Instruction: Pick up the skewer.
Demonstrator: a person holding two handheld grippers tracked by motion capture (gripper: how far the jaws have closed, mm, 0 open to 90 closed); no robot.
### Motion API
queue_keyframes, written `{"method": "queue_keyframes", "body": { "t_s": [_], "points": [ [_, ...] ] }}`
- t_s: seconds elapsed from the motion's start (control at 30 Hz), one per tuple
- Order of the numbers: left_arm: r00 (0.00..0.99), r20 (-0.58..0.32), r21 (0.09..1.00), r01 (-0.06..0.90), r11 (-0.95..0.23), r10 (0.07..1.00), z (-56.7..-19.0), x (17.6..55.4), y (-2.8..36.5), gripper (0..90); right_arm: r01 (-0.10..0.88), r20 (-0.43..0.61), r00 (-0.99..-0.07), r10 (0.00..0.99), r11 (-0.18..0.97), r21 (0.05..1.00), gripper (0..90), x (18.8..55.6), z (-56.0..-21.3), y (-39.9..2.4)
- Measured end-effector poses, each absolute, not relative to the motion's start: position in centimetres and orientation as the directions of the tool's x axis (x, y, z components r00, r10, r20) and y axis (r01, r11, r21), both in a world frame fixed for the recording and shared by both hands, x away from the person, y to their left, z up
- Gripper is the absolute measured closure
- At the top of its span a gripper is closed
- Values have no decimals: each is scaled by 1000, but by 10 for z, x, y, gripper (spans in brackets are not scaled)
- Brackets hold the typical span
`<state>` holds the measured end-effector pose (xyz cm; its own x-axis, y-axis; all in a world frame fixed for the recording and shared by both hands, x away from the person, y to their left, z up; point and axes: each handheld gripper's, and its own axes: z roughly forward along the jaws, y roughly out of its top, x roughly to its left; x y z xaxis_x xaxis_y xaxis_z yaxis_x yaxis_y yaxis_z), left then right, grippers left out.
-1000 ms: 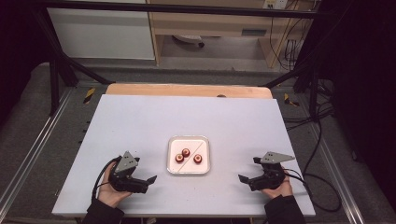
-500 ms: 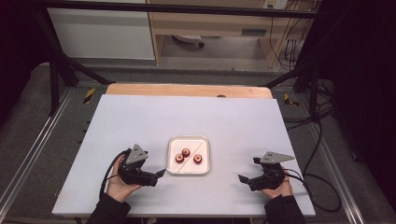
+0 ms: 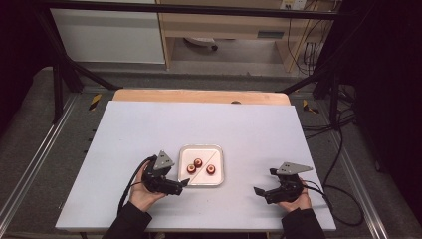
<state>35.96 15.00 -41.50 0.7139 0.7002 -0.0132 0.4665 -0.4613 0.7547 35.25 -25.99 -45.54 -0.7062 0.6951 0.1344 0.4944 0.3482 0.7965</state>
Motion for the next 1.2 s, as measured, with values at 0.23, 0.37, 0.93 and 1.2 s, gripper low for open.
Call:
{"method": "queue_keyframes", "body": {
  "t_s": [0.23, 0.37, 0.93, 1.2],
  "points": [
    [712, -24, 735, 489, -470, 702, -415, 363, 133, 162, 495, 133, -707, 694, 352, 795, 11, 353, -456, -260],
    [713, -37, 717, 507, -479, 701, -417, 365, 123, 246, 494, 132, -708, 694, 352, 795, 11, 353, -455, -260],
    [696, -46, 643, 570, -512, 716, -431, 372, 96, 706, 491, 132, -711, 691, 353, 796, 12, 353, -456, -260],
    [685, -2, 632, 566, -530, 729, -437, 375, 91, 792, 492, 135, -712, 689, 353, 796, 13, 353, -456, -260]
  ]
}}
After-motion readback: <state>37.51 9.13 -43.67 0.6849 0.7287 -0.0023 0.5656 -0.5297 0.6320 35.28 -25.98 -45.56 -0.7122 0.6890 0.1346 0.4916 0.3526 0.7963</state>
